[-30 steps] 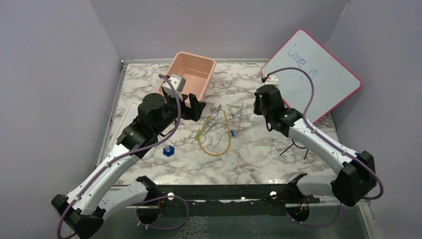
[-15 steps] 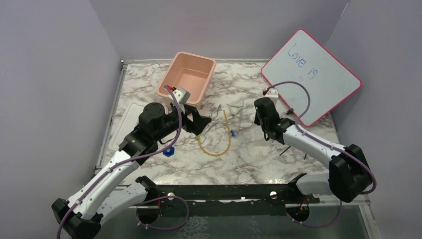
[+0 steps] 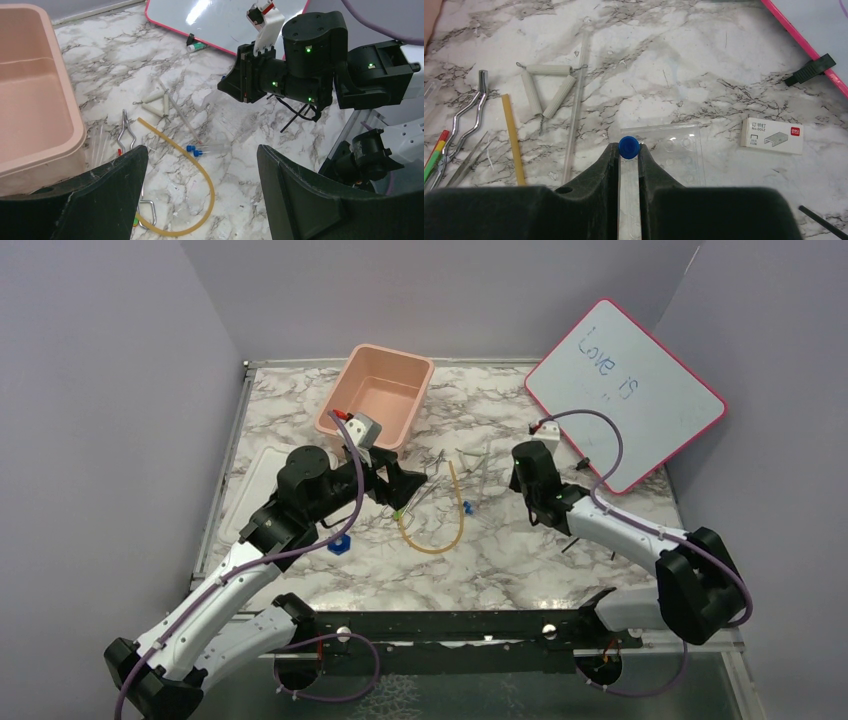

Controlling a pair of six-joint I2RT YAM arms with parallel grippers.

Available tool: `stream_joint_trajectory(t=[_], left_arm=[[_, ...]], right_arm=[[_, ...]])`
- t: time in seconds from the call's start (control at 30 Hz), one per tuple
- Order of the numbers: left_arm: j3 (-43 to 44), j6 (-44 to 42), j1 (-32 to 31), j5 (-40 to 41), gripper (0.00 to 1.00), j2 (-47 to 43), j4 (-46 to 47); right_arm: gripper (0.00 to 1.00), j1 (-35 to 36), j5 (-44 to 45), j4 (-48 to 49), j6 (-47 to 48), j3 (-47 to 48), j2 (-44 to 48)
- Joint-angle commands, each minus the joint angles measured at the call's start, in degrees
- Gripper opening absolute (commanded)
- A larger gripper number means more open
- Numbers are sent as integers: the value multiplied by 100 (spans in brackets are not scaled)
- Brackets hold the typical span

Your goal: Organize the chemistry lab equipment

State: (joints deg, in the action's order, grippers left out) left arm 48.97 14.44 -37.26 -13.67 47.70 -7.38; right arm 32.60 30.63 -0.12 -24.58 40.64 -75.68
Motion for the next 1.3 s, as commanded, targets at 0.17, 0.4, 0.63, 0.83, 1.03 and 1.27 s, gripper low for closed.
stream_joint_trajectory(t=[0.17,0.4,0.63,0.83,1.03,1.27], left_arm=[[-10,77,-4,7,83,-11,63],[28,81,-10,42,83,-19,-10],[25,78,-10,58,83,-92,-25],[42,69,-10,58,83,-95,-50],[51,59,-10,99,83,-104,-69],[68,51,-10,148,83,-63,-95]], right_arm=[[15,-16,259,597,266,-122,-329],[15,-12,229,1004,455,-208,-513],[16,-16,202,695,390,3,-718],[17,-16,132,451,365,183,-961],[26,-12,135,330,314,247,-982],[60,-16,250,-492,60,724,-599]])
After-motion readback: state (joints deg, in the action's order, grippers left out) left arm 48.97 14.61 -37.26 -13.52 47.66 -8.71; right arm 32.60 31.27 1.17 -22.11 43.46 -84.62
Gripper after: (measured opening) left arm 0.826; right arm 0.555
